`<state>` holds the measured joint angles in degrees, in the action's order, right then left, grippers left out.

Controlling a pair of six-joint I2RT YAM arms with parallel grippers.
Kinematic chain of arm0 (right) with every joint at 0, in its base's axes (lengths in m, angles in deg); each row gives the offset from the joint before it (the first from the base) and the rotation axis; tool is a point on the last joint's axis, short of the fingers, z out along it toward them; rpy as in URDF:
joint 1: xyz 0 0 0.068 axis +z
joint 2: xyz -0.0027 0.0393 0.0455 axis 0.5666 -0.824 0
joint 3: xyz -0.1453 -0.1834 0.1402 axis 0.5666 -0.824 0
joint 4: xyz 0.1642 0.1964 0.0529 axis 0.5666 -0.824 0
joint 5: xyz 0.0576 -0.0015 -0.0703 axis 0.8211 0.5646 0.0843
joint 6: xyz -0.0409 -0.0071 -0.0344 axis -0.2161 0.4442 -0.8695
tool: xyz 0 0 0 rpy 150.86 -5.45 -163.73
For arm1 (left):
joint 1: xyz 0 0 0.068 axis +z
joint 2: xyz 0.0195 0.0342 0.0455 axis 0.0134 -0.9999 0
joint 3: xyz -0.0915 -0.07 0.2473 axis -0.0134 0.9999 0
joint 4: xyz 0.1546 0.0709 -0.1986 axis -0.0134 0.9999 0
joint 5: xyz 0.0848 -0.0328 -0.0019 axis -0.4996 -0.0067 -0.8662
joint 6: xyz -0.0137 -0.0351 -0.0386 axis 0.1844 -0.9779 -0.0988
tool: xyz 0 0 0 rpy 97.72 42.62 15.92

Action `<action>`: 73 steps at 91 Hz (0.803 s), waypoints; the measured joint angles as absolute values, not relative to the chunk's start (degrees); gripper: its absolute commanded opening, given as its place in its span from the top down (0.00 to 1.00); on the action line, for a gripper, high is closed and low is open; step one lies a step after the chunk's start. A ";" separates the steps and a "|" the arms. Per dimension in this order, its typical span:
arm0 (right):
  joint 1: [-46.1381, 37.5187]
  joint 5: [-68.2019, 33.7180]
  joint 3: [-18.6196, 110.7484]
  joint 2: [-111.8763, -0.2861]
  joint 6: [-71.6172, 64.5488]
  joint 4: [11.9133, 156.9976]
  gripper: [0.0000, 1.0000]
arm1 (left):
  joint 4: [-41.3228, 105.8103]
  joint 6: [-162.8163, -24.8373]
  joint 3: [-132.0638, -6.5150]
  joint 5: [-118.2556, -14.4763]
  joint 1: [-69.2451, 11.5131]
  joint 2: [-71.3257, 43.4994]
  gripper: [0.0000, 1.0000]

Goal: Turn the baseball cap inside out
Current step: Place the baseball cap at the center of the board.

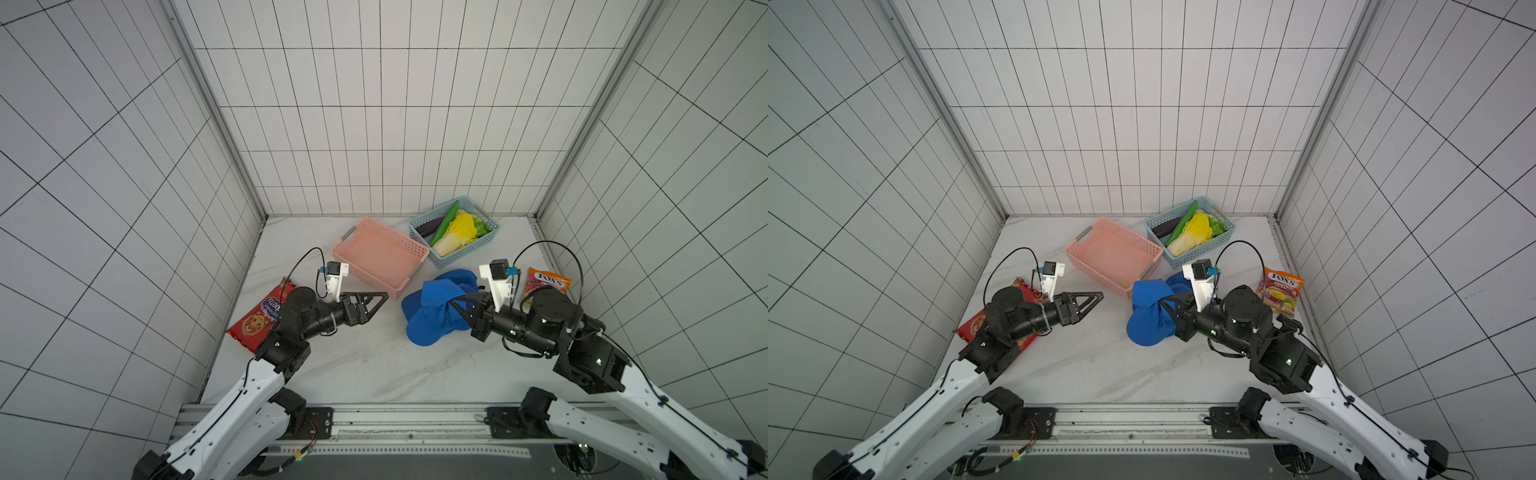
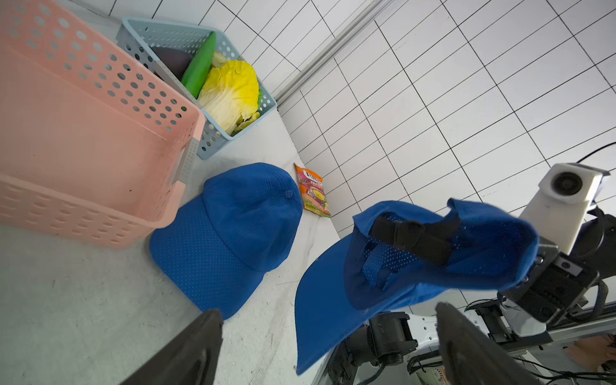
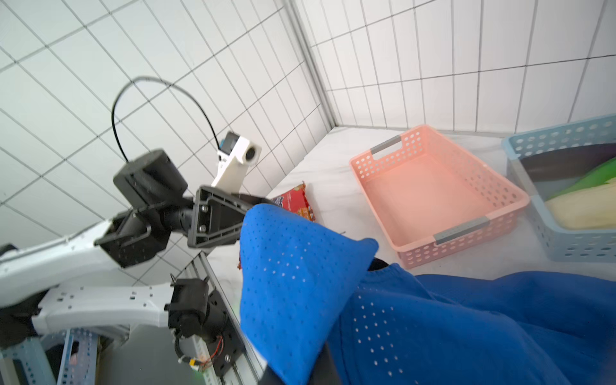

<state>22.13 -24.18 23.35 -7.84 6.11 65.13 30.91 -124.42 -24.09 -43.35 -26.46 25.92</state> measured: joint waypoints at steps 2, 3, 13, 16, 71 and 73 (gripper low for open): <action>22.13 -25.10 23.88 -7.82 6.94 65.02 1.00 | 30.19 -124.88 -23.04 -43.02 -26.48 26.08 0.02; 22.13 -25.71 24.14 -7.79 7.27 65.00 1.00 | 29.79 -125.18 -22.53 -42.76 -26.48 26.10 0.02; 22.13 -29.54 26.48 -8.06 10.92 64.59 1.00 | 25.53 -127.74 -17.20 -40.99 -27.44 25.62 0.02; 22.13 -30.63 27.09 -8.28 11.92 64.43 1.00 | 24.22 -128.33 -15.82 -40.92 -28.45 25.49 0.02; 22.13 -34.21 32.47 -13.85 22.35 64.08 1.00 | -11.96 -125.64 -12.39 -53.65 -52.40 0.42 0.02; 22.13 -34.21 32.64 -13.78 22.70 64.17 1.00 | -13.00 -125.64 -12.68 -53.73 -52.51 -0.76 0.02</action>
